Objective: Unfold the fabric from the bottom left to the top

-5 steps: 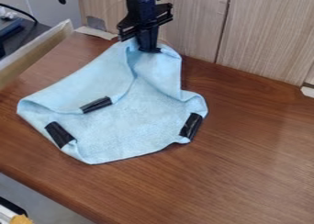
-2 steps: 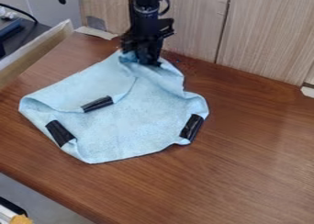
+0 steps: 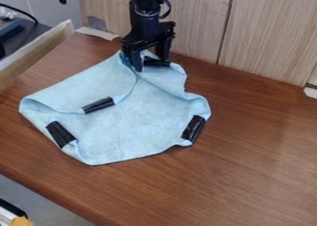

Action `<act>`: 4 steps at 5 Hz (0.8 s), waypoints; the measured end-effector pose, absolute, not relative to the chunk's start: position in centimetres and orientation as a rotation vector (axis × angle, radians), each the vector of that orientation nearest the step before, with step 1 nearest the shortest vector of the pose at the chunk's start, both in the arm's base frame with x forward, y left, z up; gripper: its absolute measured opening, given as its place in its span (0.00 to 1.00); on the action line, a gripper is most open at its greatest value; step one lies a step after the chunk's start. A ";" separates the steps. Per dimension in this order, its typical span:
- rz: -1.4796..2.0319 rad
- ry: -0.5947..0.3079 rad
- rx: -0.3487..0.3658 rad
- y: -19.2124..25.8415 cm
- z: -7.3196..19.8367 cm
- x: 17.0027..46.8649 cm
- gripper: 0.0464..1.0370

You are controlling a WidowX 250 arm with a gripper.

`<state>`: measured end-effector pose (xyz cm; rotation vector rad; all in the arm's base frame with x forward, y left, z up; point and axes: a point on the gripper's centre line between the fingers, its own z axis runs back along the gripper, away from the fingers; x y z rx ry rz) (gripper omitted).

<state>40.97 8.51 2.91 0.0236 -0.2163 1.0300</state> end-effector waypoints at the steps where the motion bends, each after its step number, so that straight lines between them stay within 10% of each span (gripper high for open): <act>1: 1.023 -0.232 0.013 8.4 3.8 40.9 0.97; 4: 0.997 -0.298 -0.069 10.2 9.0 38.5 0.96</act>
